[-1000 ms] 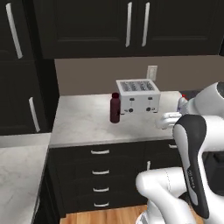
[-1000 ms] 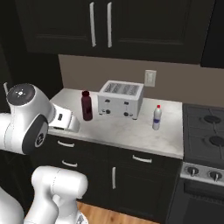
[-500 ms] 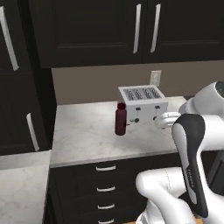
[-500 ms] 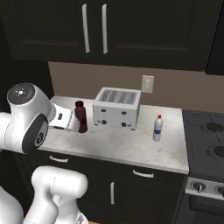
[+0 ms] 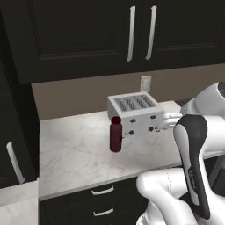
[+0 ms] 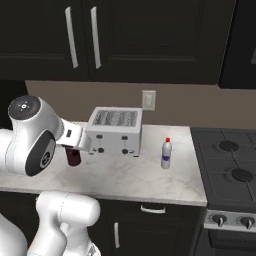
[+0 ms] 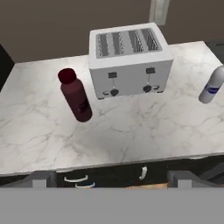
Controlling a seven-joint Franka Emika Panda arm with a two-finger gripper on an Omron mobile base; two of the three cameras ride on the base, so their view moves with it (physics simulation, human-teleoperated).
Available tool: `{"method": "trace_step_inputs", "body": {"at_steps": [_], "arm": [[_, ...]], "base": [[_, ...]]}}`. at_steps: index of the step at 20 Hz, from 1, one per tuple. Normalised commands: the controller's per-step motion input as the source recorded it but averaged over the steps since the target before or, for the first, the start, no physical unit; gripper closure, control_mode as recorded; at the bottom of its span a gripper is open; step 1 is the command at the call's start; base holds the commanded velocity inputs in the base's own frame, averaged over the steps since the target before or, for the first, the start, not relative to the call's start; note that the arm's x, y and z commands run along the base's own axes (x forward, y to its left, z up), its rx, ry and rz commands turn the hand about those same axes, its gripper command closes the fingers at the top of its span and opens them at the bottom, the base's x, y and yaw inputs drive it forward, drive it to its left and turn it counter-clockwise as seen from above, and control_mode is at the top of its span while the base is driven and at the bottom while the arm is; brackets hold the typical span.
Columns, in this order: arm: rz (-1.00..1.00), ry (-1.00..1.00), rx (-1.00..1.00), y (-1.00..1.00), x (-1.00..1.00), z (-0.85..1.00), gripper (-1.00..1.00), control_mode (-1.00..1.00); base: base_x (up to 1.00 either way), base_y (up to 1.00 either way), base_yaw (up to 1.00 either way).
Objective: Place the drinks on the dining counter in a tight cluster.
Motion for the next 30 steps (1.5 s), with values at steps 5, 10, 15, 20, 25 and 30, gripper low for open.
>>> {"method": "trace_step_inputs", "body": {"at_steps": [5, 10, 15, 20, 25, 30], "arm": [[0.0, 0.0, 0.0, 0.0, 0.0, 0.0, -1.0, 1.0], [0.0, 0.0, 0.0, 0.0, 0.0, 0.0, -1.0, 1.0], [0.0, 0.0, 0.0, 0.0, 0.0, 0.0, -1.0, 1.0], [0.0, 0.0, 0.0, 0.0, 0.0, 0.0, -1.0, 1.0], [-0.01, 0.09, -0.05, 0.22, 0.2, 0.04, -1.0, -1.0], [-0.01, 0.09, -0.05, 0.37, 0.4, 0.0, -1.0, -1.0]], "base": [[0.6, 0.4, -0.15], [0.0, 0.0, 0.0], [0.0, 0.0, 0.0], [0.0, 0.0, 0.0], [0.03, 0.05, 0.0], [0.0, 0.0, 0.0]]}}
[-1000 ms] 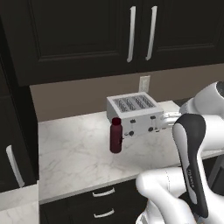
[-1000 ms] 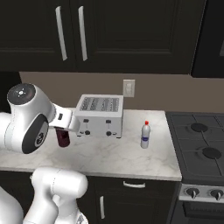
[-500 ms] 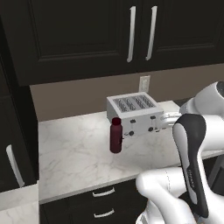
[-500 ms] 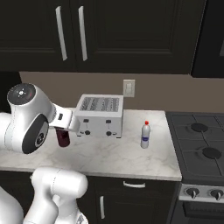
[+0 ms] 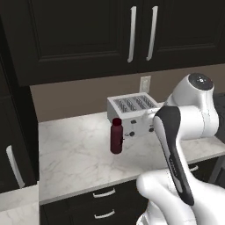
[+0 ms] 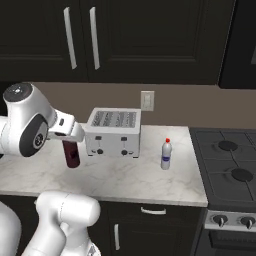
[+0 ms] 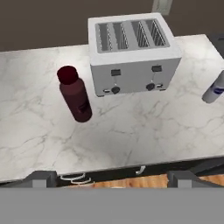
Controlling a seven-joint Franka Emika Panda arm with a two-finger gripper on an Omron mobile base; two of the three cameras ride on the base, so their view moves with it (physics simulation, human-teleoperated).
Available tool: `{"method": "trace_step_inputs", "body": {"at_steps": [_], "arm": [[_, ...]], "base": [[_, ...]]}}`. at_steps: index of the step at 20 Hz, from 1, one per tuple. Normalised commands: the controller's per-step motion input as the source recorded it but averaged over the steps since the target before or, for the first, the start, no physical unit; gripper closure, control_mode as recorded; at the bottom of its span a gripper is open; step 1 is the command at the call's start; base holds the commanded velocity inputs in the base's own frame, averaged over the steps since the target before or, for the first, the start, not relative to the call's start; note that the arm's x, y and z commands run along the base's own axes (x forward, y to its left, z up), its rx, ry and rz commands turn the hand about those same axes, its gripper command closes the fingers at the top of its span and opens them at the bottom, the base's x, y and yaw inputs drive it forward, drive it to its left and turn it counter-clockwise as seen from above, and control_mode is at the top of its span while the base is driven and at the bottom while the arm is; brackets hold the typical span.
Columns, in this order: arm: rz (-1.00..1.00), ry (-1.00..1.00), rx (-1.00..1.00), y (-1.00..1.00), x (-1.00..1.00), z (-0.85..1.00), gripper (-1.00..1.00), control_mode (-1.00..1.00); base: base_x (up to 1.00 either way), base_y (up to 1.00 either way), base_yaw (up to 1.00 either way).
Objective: Place the drinks on the dining counter in a tight cluster.
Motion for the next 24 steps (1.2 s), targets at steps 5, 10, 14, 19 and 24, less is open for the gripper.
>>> {"method": "trace_step_inputs", "body": {"at_steps": [5, 10, 14, 19, 24], "arm": [[0.0, 0.0, 0.0, 0.26, 0.37, -0.17, -1.0, -1.0], [0.04, -0.12, 0.03, 0.36, 0.09, -0.58, -1.0, -1.0], [0.04, -0.07, 0.0, 0.38, 0.43, -0.2, -1.0, -1.0], [0.02, 0.0, 0.0, 0.14, 0.57, 0.08, -1.0, -1.0], [0.02, 0.01, 0.0, 0.0, 0.14, 0.32, -1.0, -1.0]], "base": [[0.0, 0.0, 0.0], [0.0, 0.0, 0.0], [0.0, 0.0, 0.0], [0.0, 0.0, 0.0], [0.0, 0.0, 0.0]]}}
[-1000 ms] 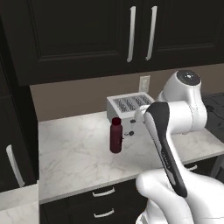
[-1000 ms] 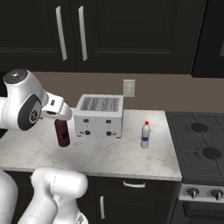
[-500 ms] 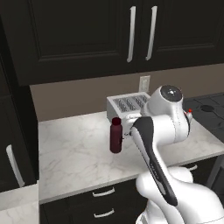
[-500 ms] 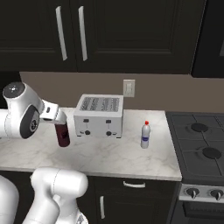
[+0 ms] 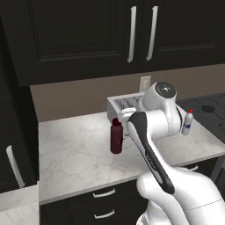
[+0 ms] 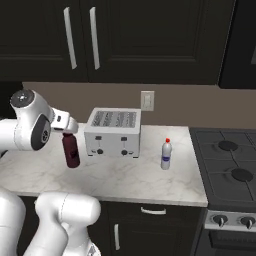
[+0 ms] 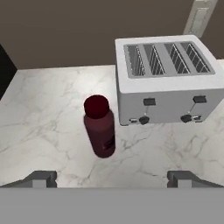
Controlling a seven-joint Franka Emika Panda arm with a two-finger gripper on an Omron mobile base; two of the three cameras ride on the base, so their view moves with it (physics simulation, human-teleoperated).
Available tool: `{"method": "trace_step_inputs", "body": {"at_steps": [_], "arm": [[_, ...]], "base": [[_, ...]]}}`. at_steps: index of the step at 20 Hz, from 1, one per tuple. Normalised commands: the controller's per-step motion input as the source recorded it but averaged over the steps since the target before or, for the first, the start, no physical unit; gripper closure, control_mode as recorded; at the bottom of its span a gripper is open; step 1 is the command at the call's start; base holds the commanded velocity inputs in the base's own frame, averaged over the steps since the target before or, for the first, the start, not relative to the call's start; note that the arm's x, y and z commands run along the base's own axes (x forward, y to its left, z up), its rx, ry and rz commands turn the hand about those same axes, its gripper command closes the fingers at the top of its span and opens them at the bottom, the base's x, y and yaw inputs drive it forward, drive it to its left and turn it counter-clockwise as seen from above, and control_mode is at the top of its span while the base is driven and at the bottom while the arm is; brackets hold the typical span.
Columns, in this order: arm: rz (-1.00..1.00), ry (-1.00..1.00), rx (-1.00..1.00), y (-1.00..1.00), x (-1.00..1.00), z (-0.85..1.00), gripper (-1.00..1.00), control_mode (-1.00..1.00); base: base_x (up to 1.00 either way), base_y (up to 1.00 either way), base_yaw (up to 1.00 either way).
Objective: Place the drinks on the dining counter in a tight cluster.
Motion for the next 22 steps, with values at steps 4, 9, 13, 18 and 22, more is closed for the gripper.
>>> {"method": "trace_step_inputs", "body": {"at_steps": [4, 9, 13, 18, 22], "arm": [[0.01, 0.08, 0.0, 0.0, 0.17, 0.08, -1.0, -1.0], [0.01, 0.06, 0.0, 0.06, 0.28, -0.01, -1.0, -1.0], [0.0, 0.01, 0.0, 0.19, 0.29, -0.12, -1.0, -1.0], [0.0, 0.0, 0.0, 0.17, 0.22, -0.21, -1.0, -1.0], [0.0, 0.0, 0.0, 0.01, 0.13, -0.19, -1.0, -1.0]], "base": [[0.0, 0.0, 0.0], [0.0, 0.0, 0.0], [0.0, 0.0, 0.0], [0.0, 0.0, 0.0], [0.0, 0.0, 0.0]]}}
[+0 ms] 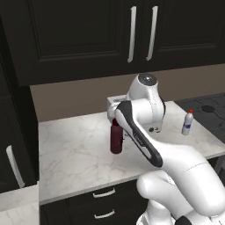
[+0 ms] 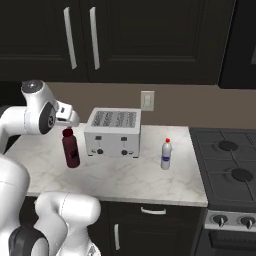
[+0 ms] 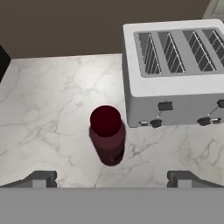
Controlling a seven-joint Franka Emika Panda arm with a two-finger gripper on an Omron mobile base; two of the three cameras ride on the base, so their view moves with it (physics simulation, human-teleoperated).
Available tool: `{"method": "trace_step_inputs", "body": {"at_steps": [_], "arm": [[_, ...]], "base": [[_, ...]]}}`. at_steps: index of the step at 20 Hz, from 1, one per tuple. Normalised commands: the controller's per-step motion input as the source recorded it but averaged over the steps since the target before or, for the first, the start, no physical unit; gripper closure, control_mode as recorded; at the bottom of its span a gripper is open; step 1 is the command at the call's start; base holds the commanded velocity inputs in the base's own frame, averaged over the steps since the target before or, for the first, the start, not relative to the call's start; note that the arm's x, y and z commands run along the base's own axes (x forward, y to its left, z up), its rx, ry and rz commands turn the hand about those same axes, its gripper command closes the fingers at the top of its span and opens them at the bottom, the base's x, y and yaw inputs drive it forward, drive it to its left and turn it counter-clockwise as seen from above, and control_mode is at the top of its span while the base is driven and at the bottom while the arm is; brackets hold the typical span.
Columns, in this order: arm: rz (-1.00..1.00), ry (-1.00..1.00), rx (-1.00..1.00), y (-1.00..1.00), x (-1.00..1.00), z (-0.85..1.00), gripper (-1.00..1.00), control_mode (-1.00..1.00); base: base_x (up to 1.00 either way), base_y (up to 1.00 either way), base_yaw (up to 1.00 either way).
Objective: Place the drinks on the dining counter in a tight cluster.
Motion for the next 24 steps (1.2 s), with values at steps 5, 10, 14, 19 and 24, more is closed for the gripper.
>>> {"method": "trace_step_inputs", "body": {"at_steps": [5, 10, 14, 19, 24], "arm": [[0.0, 0.0, 0.0, 0.0, 0.14, -0.02, -1.0, -1.0], [0.0, 0.01, 0.0, 0.0, 0.21, -0.01, -1.0, -1.0], [0.0, 0.01, 0.0, 0.0, 0.21, -0.06, -1.0, -1.0], [0.0, 0.04, 0.0, 0.0, 0.17, -0.06, -1.0, -1.0], [0.0, 0.06, 0.0, 0.0, 0.05, -0.08, -1.0, -1.0]], "base": [[0.0, 0.0, 0.0], [0.0, 0.0, 0.0], [0.0, 0.0, 0.0], [0.0, 0.0, 0.0], [0.0, 0.0, 0.0]]}}
